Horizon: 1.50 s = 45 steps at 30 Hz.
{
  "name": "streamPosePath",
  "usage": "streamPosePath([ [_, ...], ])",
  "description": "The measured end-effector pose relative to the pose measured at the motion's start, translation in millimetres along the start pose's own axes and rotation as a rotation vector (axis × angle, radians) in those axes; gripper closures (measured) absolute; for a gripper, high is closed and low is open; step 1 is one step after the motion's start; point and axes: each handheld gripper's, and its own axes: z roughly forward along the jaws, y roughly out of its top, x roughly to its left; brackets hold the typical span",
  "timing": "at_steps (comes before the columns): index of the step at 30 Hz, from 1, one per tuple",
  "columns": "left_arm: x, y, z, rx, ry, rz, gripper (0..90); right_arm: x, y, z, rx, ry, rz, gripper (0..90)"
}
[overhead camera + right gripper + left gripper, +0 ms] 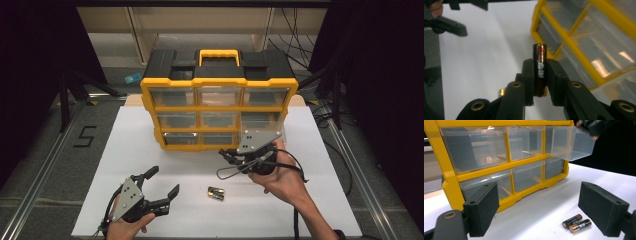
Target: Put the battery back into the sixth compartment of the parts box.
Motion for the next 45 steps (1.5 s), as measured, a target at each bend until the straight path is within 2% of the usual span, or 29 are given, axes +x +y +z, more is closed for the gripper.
streamPosePath([
  [8,0.0,-0.2,0.6,-0.008,-0.004,-0.004,16.4,-18.7,-2.8,-19.8,-0.051,-0.071,0.048,76.8],
  [20,0.0,0.3,-0.1,-0.001,0.0,-0.002,16.4,-42.8,-13.5,-42.1,-0.093,-0.162,0.11,76.8],
  [28,0.1,0.4,-0.2,-0.001,-0.001,-0.002,16.4,-53.8,-22.2,-46.3,-0.094,-0.207,0.141,76.8],
  [45,0.0,0.6,-0.2,-0.001,-0.002,-0.001,16.4,-67.4,-35.9,-44.1,-0.062,-0.242,0.192,76.7],
])
